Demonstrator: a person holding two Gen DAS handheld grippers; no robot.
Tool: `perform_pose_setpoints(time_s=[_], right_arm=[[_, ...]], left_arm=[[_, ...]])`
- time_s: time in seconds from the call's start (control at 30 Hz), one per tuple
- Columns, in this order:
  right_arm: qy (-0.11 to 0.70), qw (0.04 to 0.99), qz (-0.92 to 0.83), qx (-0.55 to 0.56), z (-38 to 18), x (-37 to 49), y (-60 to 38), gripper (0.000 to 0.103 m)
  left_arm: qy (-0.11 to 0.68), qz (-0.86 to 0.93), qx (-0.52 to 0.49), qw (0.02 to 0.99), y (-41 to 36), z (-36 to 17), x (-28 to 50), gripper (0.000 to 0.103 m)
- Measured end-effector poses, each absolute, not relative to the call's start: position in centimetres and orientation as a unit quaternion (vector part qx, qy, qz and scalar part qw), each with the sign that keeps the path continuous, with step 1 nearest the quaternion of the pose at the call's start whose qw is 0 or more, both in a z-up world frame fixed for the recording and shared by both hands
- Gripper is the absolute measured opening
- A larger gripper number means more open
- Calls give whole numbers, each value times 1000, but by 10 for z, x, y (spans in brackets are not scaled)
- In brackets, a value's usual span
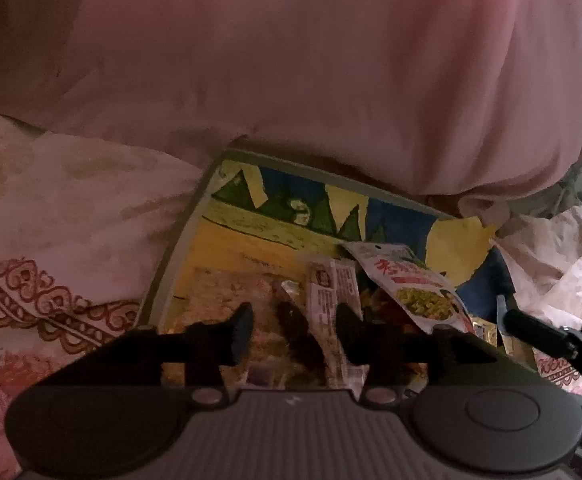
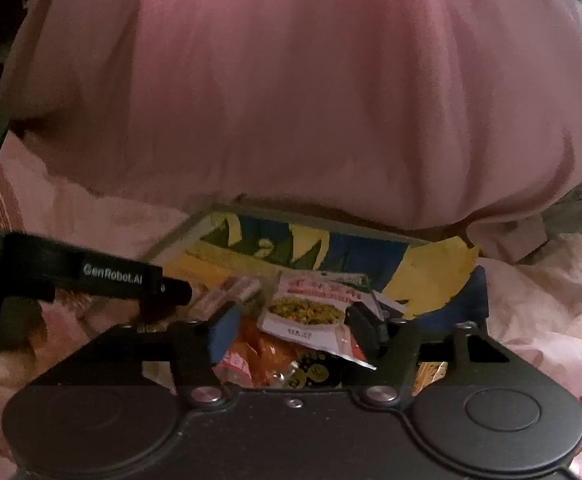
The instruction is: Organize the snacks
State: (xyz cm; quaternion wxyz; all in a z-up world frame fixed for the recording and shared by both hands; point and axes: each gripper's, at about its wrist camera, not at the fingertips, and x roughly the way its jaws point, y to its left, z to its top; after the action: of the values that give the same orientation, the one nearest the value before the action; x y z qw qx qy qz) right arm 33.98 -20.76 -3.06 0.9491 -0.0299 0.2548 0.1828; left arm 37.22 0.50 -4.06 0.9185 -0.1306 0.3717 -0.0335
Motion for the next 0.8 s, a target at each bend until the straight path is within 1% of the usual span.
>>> perform_pose_setpoints(time_s=[0.03, 0.07, 0.13, 0.17, 0.2, 0.27, 0.3, 0.33, 0.37, 0.5, 0.67, 0.8], right_arm=[[252, 950, 181, -26, -28, 338, -209, 73], [250, 951, 179, -23, -25, 335, -211, 75], [244, 954, 173, -17, -20, 330, -214, 82], [242, 955, 171, -15, -17, 327, -216, 83], [239, 956, 168, -12, -14, 323, -218, 87], [234, 959, 162, -7, -9, 315, -222, 92], [229, 960, 159, -6, -6, 311, -225, 96], [223, 962, 154, -6, -3, 305, -227, 100], [218, 964, 150, -8, 0, 300, -229, 101], [202, 970, 134, -14, 12, 281, -240, 102], [200, 972, 120, 19, 21, 257, -254, 102], [198, 973, 119, 24, 27, 234, -258, 102]], left_arm=[[368, -32, -130, 920, 5, -38, 370, 62], [363, -31, -130, 922, 6, -35, 367, 64], [355, -29, -129, 926, 6, -29, 363, 75], [349, -27, -128, 928, 6, -25, 359, 78], [344, -24, -127, 930, 7, -21, 356, 84], [329, -20, -126, 936, 8, -13, 347, 89], [324, -18, -126, 937, 9, -9, 343, 93], [318, -14, -127, 940, 9, -6, 338, 101], [309, -5, -129, 942, 10, -2, 332, 103], [283, 24, -139, 949, 12, 6, 307, 103], [278, 44, -115, 953, 10, 16, 282, 103], [276, 50, -99, 955, 5, 24, 257, 103]])
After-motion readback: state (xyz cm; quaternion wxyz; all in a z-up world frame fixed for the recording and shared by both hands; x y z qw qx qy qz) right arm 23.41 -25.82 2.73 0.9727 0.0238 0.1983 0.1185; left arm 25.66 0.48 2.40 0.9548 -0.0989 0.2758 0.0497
